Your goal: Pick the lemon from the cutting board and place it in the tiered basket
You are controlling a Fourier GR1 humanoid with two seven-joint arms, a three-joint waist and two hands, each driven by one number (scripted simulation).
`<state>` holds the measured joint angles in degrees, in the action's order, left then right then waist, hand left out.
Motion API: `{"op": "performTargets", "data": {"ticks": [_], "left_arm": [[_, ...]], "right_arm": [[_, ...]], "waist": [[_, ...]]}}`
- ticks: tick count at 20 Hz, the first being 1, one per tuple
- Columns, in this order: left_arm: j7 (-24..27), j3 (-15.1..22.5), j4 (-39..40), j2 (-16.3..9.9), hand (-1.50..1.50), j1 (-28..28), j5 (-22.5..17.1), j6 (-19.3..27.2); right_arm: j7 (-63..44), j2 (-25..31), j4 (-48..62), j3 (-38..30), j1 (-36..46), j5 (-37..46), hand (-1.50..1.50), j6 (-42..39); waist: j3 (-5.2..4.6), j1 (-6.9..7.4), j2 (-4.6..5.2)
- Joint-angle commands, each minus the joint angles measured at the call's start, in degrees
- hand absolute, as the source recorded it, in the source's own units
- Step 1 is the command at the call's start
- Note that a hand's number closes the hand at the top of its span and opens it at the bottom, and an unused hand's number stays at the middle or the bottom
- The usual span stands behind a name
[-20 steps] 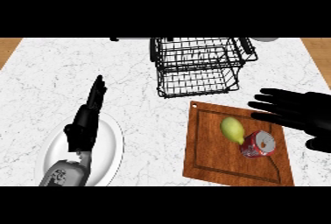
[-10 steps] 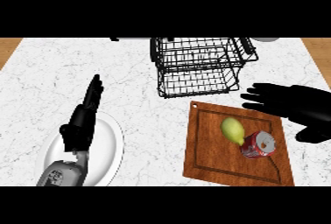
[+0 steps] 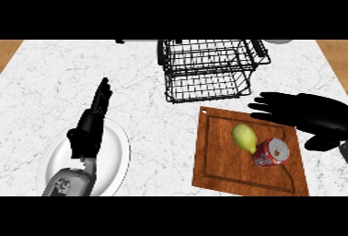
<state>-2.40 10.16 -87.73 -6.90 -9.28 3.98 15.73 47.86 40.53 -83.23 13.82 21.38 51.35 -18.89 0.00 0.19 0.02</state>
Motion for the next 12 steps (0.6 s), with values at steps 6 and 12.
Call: {"op": "performTargets", "data": {"ticks": [6,12], "left_arm": [[3.74,-2.82,3.58,0.17,0.00,-0.71,0.03,-2.44],[-0.66,-2.26,-2.05,0.69,0.00,0.89,1.02,-2.34]], "right_arm": [[2.72,-1.77,1.01,0.54,1.43,1.77,-1.50,-5.42],[-2.37,-8.04,0.64,5.27,-1.64,6.72,-1.50,-2.13]], "waist": [[-0.02,-0.11,0.01],[-0.01,0.02,-0.05]]}}
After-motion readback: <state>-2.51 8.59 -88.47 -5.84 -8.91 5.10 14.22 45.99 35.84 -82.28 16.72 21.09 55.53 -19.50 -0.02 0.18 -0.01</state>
